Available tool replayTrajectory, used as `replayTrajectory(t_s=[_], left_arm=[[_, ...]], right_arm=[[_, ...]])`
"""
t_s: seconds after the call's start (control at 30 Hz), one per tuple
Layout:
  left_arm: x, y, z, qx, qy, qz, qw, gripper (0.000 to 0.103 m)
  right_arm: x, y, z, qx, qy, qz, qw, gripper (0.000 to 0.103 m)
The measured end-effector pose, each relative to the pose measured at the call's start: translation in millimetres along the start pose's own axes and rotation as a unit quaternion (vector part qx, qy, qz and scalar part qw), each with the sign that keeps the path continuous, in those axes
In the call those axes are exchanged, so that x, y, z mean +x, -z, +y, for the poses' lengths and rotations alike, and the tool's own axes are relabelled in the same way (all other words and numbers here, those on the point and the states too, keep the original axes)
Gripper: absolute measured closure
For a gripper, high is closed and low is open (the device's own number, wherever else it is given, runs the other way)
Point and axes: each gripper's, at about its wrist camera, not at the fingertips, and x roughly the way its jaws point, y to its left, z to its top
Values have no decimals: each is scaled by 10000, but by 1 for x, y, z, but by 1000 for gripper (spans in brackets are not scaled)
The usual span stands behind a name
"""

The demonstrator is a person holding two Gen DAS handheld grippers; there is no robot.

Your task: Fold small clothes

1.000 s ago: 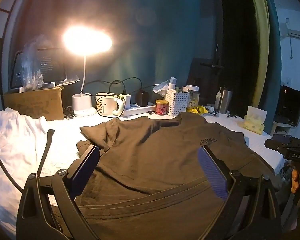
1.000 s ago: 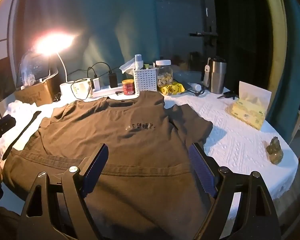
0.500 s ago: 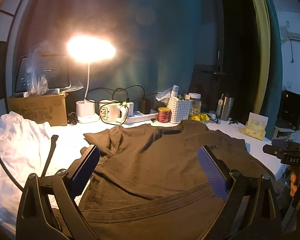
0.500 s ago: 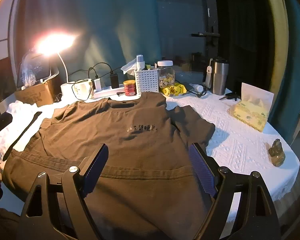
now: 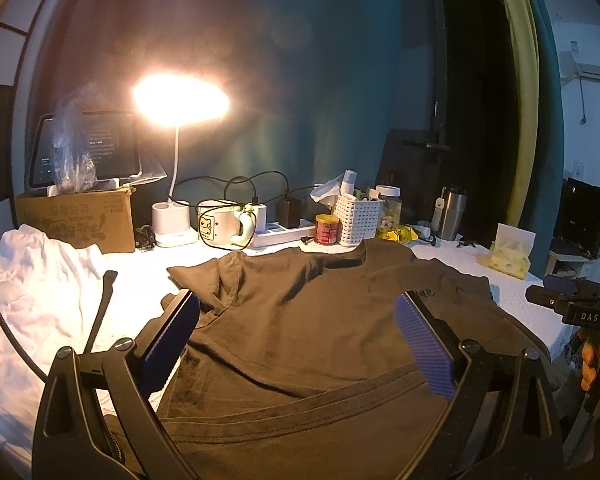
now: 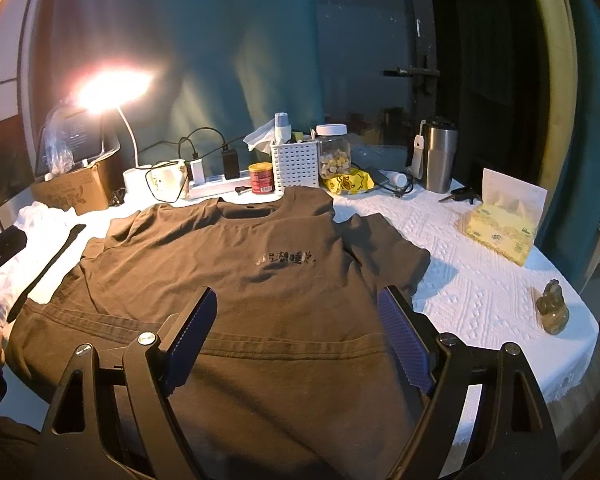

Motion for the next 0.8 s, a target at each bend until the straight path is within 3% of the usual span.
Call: replayTrajectory(t_s=[0.8], left_arm=[[-3, -1, -2, -34, 52, -31, 10000, 6]], right_arm=[[-3, -3, 1, -1, -21, -34, 10000, 18]])
